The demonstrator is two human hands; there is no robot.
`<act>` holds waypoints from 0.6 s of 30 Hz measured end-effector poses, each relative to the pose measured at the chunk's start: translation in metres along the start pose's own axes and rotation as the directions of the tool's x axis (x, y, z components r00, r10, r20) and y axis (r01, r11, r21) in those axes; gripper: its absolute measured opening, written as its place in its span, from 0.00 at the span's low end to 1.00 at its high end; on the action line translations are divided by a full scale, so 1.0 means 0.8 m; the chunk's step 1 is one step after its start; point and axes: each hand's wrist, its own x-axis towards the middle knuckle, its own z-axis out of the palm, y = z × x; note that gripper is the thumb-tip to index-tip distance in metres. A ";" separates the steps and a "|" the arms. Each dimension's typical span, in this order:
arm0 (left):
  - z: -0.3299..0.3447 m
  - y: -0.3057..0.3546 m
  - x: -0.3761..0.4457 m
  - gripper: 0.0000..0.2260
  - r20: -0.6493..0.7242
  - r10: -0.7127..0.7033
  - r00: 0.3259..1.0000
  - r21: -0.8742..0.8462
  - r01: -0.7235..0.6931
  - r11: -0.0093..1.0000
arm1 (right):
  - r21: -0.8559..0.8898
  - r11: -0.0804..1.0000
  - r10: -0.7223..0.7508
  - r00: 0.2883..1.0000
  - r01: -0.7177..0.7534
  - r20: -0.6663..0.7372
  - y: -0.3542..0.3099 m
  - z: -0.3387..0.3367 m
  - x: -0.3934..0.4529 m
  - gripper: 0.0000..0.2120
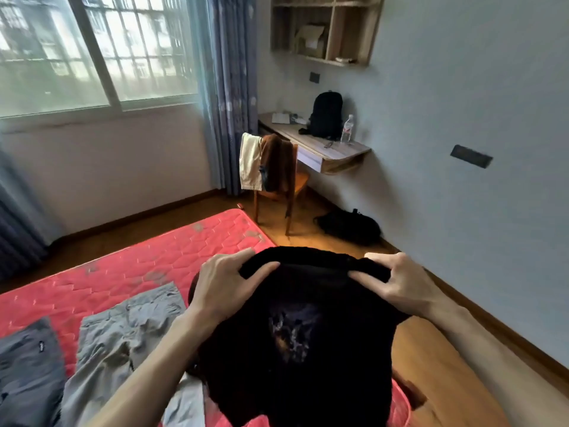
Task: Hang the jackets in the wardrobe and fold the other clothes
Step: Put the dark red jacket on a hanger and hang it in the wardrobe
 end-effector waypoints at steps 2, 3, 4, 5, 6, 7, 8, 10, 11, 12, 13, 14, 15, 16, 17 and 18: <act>0.011 0.011 0.006 0.22 0.013 0.032 0.999 -0.014 -0.032 0.999 | -0.104 0.994 0.020 0.985 -0.038 -0.171 0.000 -0.009 -0.022 0.29; 0.015 0.018 0.010 0.20 0.026 0.059 0.998 -0.019 -0.059 0.998 | -0.166 0.985 0.011 0.967 -0.055 -0.255 -0.002 -0.015 -0.034 0.27; 0.019 0.026 0.014 0.19 0.042 0.089 0.995 -0.022 -0.088 0.996 | -0.219 0.973 -0.003 0.946 -0.072 -0.324 -0.003 -0.022 -0.046 0.25; 0.023 0.034 0.018 0.18 0.057 0.116 0.992 -0.025 -0.114 0.993 | -0.270 0.959 -0.022 0.928 -0.085 -0.373 -0.004 -0.030 -0.057 0.21; 0.027 0.044 0.021 0.17 0.067 0.139 0.988 -0.029 -0.137 0.990 | -0.319 0.943 -0.045 0.911 -0.098 -0.411 -0.006 -0.039 -0.068 0.19; 0.031 0.055 0.024 0.16 0.067 0.158 0.985 -0.039 -0.156 0.987 | -0.361 0.925 -0.062 0.892 -0.117 -0.448 -0.007 -0.049 -0.078 0.18; 0.036 0.067 0.026 0.16 0.060 0.176 0.983 -0.053 -0.173 0.984 | -0.392 0.909 -0.075 0.870 -0.142 -0.488 -0.006 -0.058 -0.089 0.18; 0.048 0.096 0.030 0.15 0.039 0.228 0.973 -0.072 -0.225 0.972 | -0.424 0.884 -0.091 0.817 -0.197 -0.569 -0.008 -0.075 -0.113 0.17; 0.054 0.113 0.032 0.14 0.027 0.269 0.963 -0.067 -0.267 0.961 | -0.430 0.876 -0.096 0.794 -0.220 -0.601 -0.010 -0.083 -0.126 0.18; 0.061 0.127 0.033 0.13 0.013 0.311 0.950 -0.058 -0.309 0.949 | -0.438 0.866 -0.100 0.772 -0.243 -0.627 -0.012 -0.091 -0.140 0.20; 0.067 0.141 0.035 0.13 -0.001 0.343 0.939 -0.050 -0.343 0.938 | -0.446 0.854 -0.104 0.752 -0.268 -0.651 -0.013 -0.099 -0.155 0.21; 0.075 0.154 0.037 0.13 -0.013 0.363 0.932 -0.046 -0.364 0.930 | -0.453 0.842 -0.108 0.731 -0.293 -0.674 -0.013 -0.108 -0.172 0.21; 0.083 0.165 0.038 0.13 -0.020 0.369 0.929 -0.041 -0.370 0.928 | -0.462 0.828 -0.116 0.710 -0.317 -0.695 -0.013 -0.116 -0.190 0.20; 0.092 0.175 0.038 0.14 -0.021 0.367 0.930 -0.034 -0.368 0.929 | -0.469 0.814 -0.120 0.690 -0.344 -0.713 -0.013 -0.124 -0.209 0.18; 0.102 0.184 0.038 0.14 -0.016 0.370 0.929 -0.024 -0.370 0.929 | -0.474 0.799 -0.119 0.676 -0.370 -0.728 -0.012 -0.131 -0.226 0.18; 0.113 0.192 0.036 0.15 -0.006 0.385 0.923 -0.009 -0.385 0.923 | -0.478 0.787 -0.117 0.665 -0.391 -0.737 -0.011 -0.137 -0.244 0.19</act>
